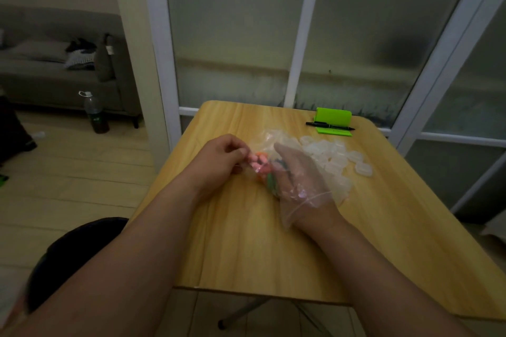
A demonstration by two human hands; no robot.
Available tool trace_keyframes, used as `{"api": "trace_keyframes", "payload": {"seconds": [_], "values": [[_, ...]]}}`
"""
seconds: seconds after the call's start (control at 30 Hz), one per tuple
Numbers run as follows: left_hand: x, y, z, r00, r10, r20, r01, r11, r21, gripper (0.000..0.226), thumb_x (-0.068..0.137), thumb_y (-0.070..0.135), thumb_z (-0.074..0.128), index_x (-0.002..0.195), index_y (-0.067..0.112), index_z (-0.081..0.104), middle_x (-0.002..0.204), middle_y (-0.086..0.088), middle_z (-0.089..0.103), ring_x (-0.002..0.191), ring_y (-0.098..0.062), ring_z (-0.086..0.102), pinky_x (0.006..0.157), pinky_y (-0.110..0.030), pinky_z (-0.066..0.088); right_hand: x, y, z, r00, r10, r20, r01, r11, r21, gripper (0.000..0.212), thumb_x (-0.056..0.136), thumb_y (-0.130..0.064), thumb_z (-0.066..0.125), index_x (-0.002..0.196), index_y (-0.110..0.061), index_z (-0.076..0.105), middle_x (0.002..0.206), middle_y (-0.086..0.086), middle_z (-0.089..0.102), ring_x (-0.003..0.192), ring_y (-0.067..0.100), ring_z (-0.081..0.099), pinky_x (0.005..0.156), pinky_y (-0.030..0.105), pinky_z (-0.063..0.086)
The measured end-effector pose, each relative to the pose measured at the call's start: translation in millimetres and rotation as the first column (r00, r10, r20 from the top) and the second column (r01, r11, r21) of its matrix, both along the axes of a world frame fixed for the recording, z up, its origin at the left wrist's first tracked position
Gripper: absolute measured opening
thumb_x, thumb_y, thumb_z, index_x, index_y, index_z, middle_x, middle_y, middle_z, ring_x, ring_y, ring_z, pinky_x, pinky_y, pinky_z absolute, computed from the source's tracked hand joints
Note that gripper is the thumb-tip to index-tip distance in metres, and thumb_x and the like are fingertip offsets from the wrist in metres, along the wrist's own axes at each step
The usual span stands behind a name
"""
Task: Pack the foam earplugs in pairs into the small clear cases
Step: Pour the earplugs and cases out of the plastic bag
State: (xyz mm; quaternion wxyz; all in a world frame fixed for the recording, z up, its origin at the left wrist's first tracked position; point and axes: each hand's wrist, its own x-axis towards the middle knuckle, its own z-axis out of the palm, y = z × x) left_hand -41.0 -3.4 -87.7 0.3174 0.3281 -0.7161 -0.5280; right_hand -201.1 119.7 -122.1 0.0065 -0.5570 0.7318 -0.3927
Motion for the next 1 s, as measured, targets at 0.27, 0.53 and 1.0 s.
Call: {"api": "trace_keyframes", "payload": {"seconds": [0.27, 0.53, 1.0], "values": [[-7, 0, 3, 0.996, 0.073, -0.044, -0.078, 0.988, -0.133, 0.006, 0.104, 0.017, 0.062, 0.105, 0.018, 0.068, 0.095, -0.009, 0.073, 0.085, -0.02, 0.072, 0.075, -0.032, 0.063, 18, -13, 13, 0.924, 0.12, 0.363, -0.126, 0.992, -0.005, 0.077, 0.094, -0.063, 0.048, 0.157, -0.019, 0.048, 0.148, -0.002, 0.055, 0.137, 0.012, 0.053, 0.116, 0.031, 0.042], [-7, 2, -3, 0.99, 0.134, 0.042, -0.122, 0.97, -0.211, 0.011, 0.106, 0.02, 0.059, 0.102, 0.012, 0.066, 0.09, -0.007, 0.073, 0.068, -0.004, 0.067, 0.057, -0.014, 0.051, 13, -26, 11, 0.978, 0.201, 0.05, -0.207, 0.932, 0.297, 0.048, 0.084, -0.074, 0.071, 0.114, -0.037, 0.074, 0.098, -0.009, 0.055, 0.137, 0.032, 0.051, 0.103, 0.032, 0.043], [-4, -14, -8, 0.951, 0.31, 0.001, -0.306, 0.94, -0.15, 0.011, 0.103, 0.019, 0.063, 0.097, 0.011, 0.062, 0.083, -0.009, 0.072, 0.068, -0.019, 0.069, 0.06, -0.031, 0.058, 16, -39, 27, 0.964, 0.202, -0.172, -0.162, 0.962, 0.219, 0.015, 0.102, -0.019, 0.063, 0.097, -0.014, 0.075, 0.087, -0.006, 0.068, 0.076, 0.016, 0.065, 0.076, 0.034, 0.053]]}}
